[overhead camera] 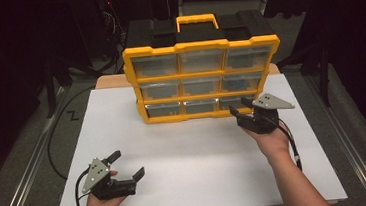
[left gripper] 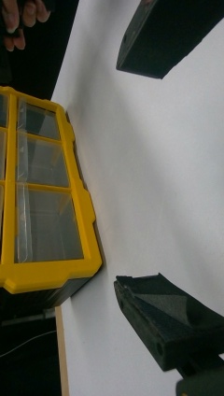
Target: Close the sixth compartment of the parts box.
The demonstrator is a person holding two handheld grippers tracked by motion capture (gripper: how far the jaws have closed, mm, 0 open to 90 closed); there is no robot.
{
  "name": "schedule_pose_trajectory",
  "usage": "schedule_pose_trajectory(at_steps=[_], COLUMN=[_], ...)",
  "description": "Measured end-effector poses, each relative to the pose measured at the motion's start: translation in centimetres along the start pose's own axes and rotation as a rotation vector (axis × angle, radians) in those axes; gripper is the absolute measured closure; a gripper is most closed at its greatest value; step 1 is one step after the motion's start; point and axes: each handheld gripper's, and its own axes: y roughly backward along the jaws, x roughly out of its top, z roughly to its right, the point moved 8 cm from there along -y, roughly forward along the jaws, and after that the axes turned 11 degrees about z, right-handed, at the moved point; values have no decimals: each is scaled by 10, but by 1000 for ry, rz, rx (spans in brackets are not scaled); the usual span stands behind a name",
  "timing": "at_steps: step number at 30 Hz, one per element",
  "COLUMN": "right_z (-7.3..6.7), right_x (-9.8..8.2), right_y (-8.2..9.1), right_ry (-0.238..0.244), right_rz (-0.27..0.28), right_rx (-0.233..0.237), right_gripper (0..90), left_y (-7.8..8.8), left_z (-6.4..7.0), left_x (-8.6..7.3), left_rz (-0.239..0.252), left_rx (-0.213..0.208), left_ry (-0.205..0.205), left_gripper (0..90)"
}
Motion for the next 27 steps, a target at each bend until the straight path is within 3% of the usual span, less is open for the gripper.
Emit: schedule_pose_trajectory(at_steps=[7,11,14,27], right_z=[-14,-20,-22,-27], right_x=[-19,-33,-41,-63], right_y=[8,11,16,56], right_ry=[-52,-41,-23,-22], right_rz=[7,-9,-19,-13], right_rx=[20,15,-9,6], right_gripper=[219,8,8,8], left_y=[0,0,0,3], left_z=[1,0,0,2], left_x=[0,0,-1,-1], left_rz=[-1,-1,-2,-1], left_rx=[-3,-3,-2,-5], left_ry=[-4,-4,-5,-10], left_gripper=[3,3,3,3])
